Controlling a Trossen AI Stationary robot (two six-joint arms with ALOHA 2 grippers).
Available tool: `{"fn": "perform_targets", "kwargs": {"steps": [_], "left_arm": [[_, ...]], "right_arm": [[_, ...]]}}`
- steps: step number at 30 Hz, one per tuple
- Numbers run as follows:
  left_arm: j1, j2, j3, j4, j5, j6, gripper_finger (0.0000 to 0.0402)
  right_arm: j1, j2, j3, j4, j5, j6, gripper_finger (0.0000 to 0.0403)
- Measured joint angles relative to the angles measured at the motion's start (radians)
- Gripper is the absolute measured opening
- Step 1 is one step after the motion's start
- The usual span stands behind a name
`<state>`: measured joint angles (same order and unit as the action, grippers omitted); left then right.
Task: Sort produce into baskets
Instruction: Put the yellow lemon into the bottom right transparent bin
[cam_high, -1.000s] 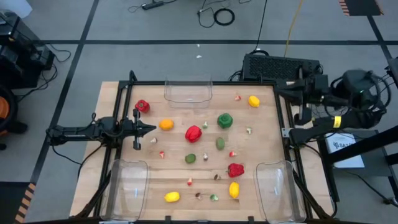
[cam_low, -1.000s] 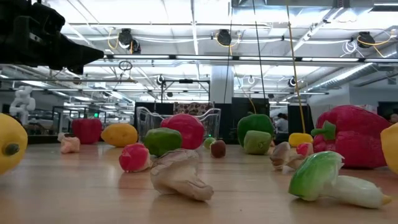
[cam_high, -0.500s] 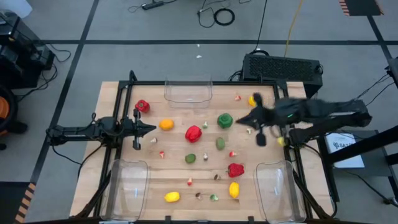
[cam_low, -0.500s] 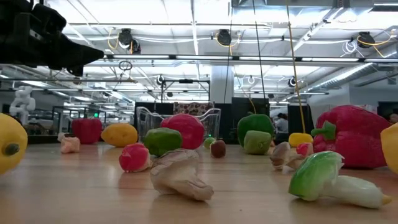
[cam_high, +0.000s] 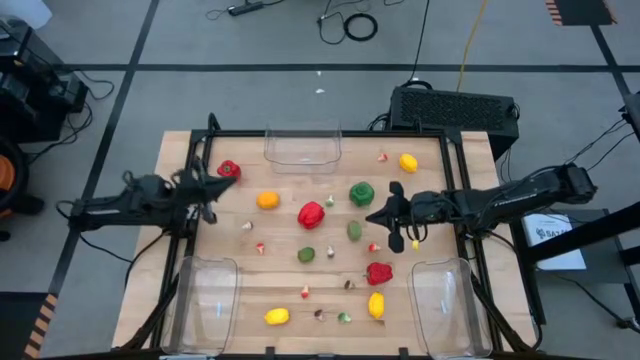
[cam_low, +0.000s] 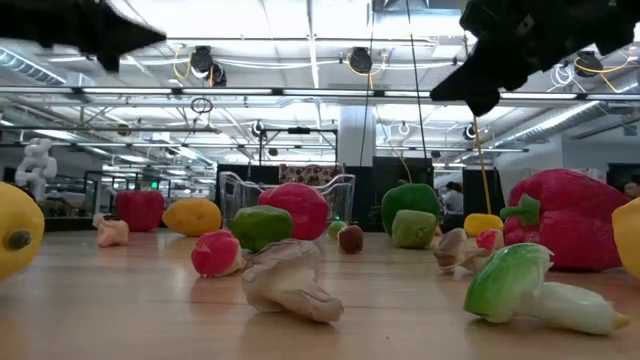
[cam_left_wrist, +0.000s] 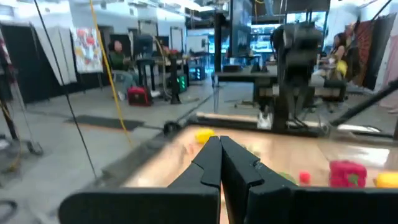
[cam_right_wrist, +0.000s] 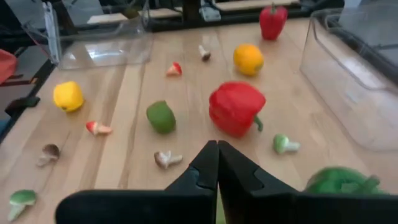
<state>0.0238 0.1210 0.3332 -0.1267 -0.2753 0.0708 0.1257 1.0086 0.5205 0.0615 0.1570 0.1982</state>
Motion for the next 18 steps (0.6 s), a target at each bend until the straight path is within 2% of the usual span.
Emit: {"fn": "perform_targets", "kwargs": {"steps": [5,11,14,18], "left_arm": [[0.000,0.169,0.294,-0.094,0.049,0.024,0.0002],[0.000,0.410,0.648,-0.426,0.140,0.015,0.0002],[0.000,0.511,0.735,-0.546,0.172,-0.017,0.0002],[-0.009,0.608,0.722,-0.638,0.238,-0.082,0.0002]], "right_arm": [[-0.011,0.002,-0.012,0.041,0.000,-0.024,0.0000],[-0.022,0.001,-0.012,0.061,0.000,-0.020,0.0000],[-0.022,0.001,-0.012,0.060,0.000,-0.004,0.0000],[-0.022,0.001,-0.012,0.063,0.000,0.009,0.0000]]}}
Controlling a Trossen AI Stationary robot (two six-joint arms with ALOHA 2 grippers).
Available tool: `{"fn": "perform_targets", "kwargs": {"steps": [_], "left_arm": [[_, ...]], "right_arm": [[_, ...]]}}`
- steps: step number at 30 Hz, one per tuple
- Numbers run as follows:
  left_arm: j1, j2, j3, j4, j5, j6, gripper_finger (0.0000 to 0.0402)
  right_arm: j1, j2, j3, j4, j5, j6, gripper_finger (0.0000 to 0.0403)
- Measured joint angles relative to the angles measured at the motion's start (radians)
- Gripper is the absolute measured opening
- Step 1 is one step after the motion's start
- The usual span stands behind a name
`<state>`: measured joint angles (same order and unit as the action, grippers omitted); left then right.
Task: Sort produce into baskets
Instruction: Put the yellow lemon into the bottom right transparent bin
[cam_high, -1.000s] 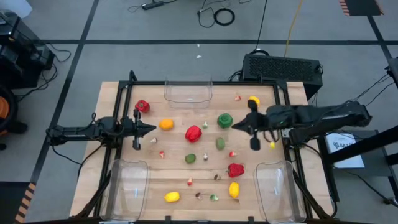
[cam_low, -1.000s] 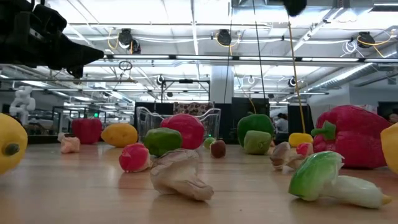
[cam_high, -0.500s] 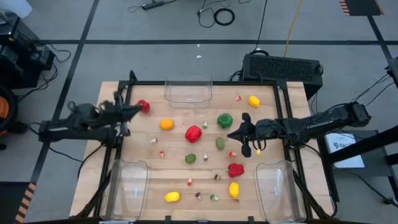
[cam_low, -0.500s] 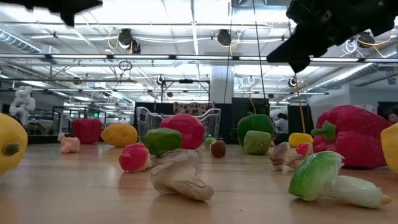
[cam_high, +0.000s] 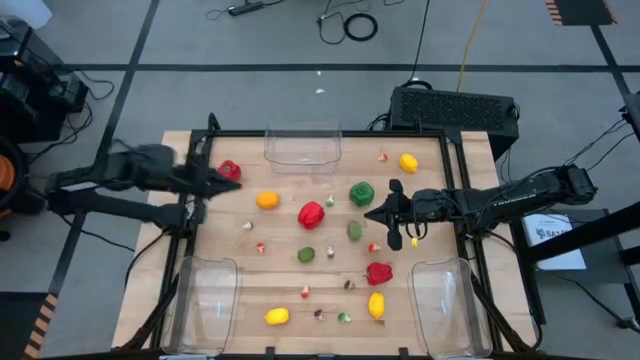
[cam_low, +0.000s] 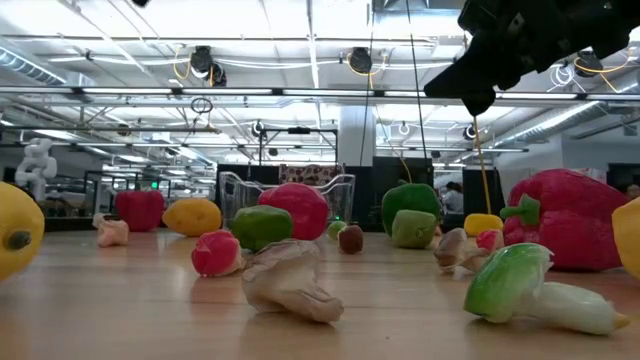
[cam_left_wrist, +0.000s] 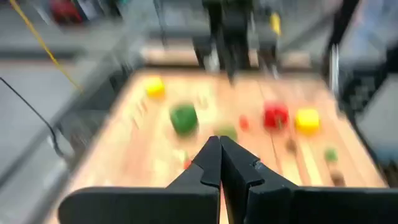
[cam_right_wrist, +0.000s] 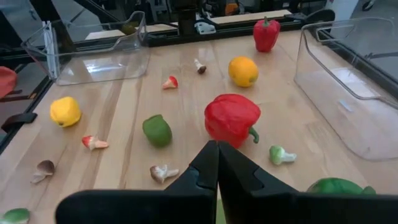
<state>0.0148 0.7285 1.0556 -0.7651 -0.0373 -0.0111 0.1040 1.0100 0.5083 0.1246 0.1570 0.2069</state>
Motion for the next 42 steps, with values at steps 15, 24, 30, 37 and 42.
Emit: {"fn": "perform_targets", "kwargs": {"steps": [15,24,30,37,42], "left_arm": [[-0.109,0.041,-0.365,0.394,-0.094,-0.064,0.0002],[-0.125,0.041,-0.364,0.367,-0.097,-0.080,0.0002],[-0.124,0.041,-0.364,0.388,-0.149,-0.078,0.0002],[-0.124,0.041,-0.363,0.393,-0.155,-0.023,0.0002],[-0.124,0.042,-0.363,0.392,-0.165,-0.007,0.0002]], "right_arm": [[-0.030,0.006,0.306,-0.439,0.167,0.154,0.0011],[-0.105,0.070,0.598,-0.848,0.281,0.134,0.0048],[-0.067,0.158,0.559,-0.830,0.323,0.137,0.0082],[-0.167,0.223,0.525,-0.932,0.253,0.118,0.0134],[-0.321,0.223,0.525,-0.974,0.171,0.063,0.0178]]}}
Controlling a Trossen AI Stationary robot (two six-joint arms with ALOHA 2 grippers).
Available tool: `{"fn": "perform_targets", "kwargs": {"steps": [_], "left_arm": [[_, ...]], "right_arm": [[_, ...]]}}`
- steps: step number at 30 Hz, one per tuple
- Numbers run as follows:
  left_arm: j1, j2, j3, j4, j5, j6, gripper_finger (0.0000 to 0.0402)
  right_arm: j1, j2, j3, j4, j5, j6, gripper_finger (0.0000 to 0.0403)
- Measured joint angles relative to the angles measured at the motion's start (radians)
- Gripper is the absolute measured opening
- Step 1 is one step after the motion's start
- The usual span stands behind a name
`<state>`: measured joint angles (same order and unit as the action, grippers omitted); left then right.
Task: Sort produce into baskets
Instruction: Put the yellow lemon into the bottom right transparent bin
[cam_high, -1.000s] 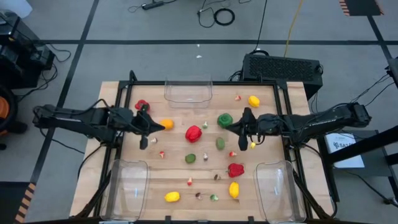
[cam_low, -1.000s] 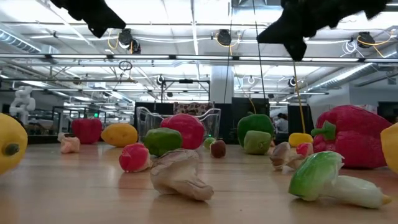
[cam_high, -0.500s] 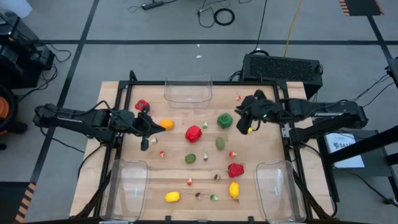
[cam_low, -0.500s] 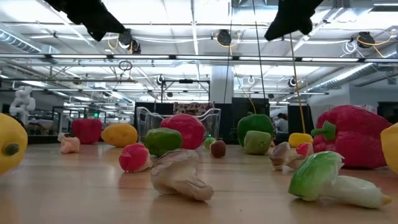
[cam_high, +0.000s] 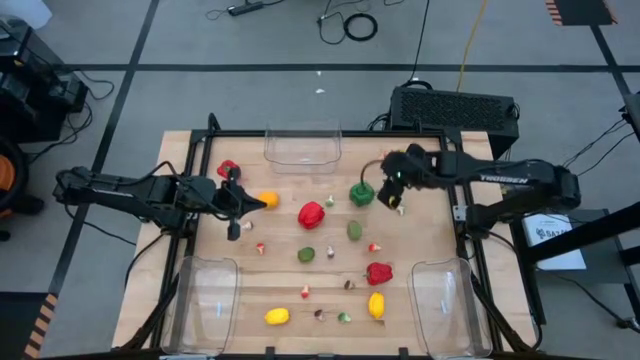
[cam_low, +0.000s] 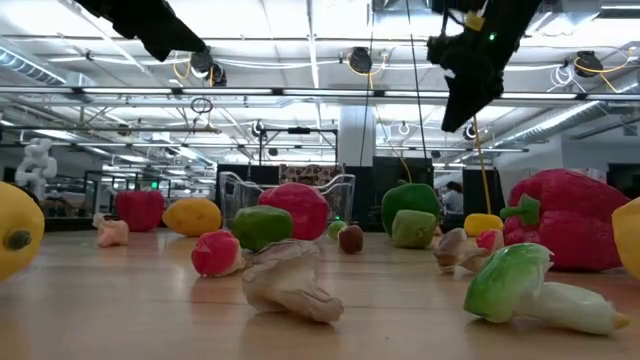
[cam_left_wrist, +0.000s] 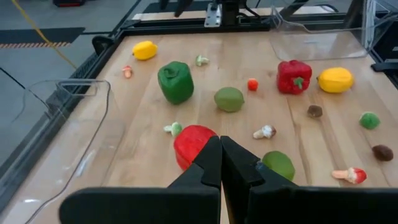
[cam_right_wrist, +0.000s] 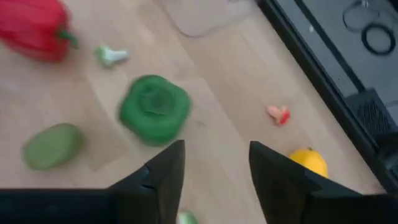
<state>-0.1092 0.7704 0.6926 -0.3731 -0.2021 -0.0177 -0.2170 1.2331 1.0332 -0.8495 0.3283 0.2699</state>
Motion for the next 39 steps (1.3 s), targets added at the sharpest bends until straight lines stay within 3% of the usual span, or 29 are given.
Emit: {"fn": "perform_targets", "kwargs": {"steps": [4,9,15,19,30,39], "left_arm": [[0.000,0.000,0.000,0.000,-0.016,0.040,0.0002],[0.000,0.000,0.000,-0.002,-0.016,0.103,0.0002],[0.000,0.000,0.000,-0.002,-0.016,0.081,0.0002],[-0.002,0.000,0.000,-0.003,-0.015,0.075,0.0002],[-0.005,0.000,0.001,-0.025,-0.011,0.023,0.0002],[-0.005,0.000,0.001,-0.059,-0.011,0.023,0.0002]], "right_arm": [[-0.115,0.030,0.003,-0.076,-0.099,-0.028,0.0200],[-0.192,0.109,0.000,-0.232,-0.106,-0.034,0.0217],[-0.172,0.125,0.000,-0.196,-0.082,0.010,0.0238],[-0.221,0.144,0.003,-0.159,-0.066,-0.034,0.0259],[-0.323,0.218,0.002,-0.089,-0.082,-0.338,0.0315],[-0.430,0.284,0.002,-0.076,-0.118,-0.304,0.0319]]}}
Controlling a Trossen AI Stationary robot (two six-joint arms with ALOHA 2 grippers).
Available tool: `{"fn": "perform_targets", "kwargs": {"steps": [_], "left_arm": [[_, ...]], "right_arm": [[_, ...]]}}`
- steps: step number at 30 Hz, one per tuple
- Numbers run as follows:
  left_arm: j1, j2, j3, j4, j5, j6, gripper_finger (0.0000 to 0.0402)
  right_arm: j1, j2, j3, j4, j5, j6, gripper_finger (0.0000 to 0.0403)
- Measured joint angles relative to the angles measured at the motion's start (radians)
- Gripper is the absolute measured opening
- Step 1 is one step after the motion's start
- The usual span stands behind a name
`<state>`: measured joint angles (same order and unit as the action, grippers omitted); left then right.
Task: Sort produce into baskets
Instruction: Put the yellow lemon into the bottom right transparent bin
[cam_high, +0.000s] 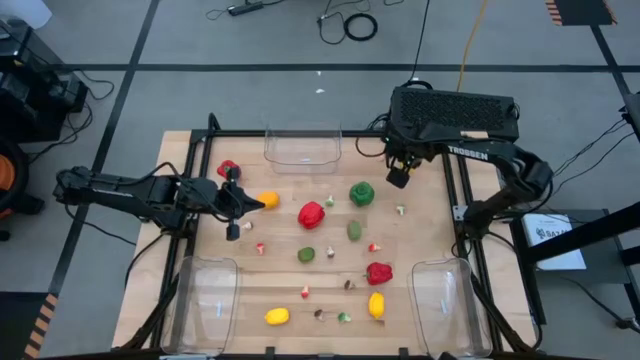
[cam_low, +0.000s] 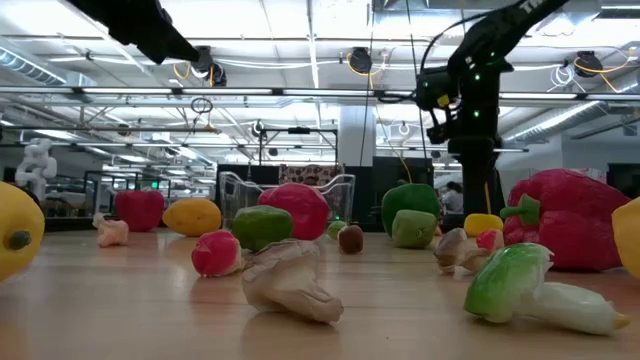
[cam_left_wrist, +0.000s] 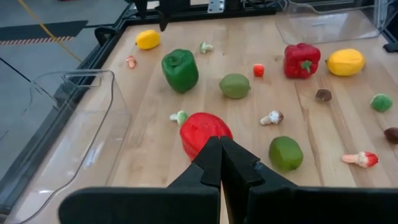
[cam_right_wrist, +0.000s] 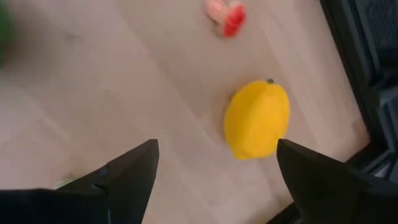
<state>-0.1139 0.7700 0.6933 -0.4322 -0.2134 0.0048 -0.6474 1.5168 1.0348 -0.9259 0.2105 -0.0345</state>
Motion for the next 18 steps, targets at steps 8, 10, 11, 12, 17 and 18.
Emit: {"fn": "perform_targets", "kwargs": {"steps": [8,10,11,12,17,18], "left_arm": [[0.000,0.000,0.000,-0.004,0.000,0.000,0.0002],[0.000,0.000,0.000,-0.003,0.000,0.000,0.0002],[0.000,0.000,0.000,-0.003,0.000,0.001,0.0002],[0.000,0.000,0.000,-0.001,0.000,0.001,0.0002],[0.000,0.000,0.000,0.007,0.000,0.001,0.0002],[0.000,0.000,0.000,0.007,0.000,0.001,0.0002]], "right_arm": [[-0.053,0.073,0.000,0.005,0.000,0.121,0.0319],[-0.063,0.098,0.000,0.006,0.004,0.153,0.0319],[-0.065,0.108,0.000,0.005,0.024,0.165,0.0319],[-0.065,0.117,0.000,0.005,0.045,0.175,0.0319],[-0.065,0.133,0.000,0.006,0.066,0.208,0.0319],[-0.065,0.133,0.000,0.007,0.074,0.209,0.0319]]}}
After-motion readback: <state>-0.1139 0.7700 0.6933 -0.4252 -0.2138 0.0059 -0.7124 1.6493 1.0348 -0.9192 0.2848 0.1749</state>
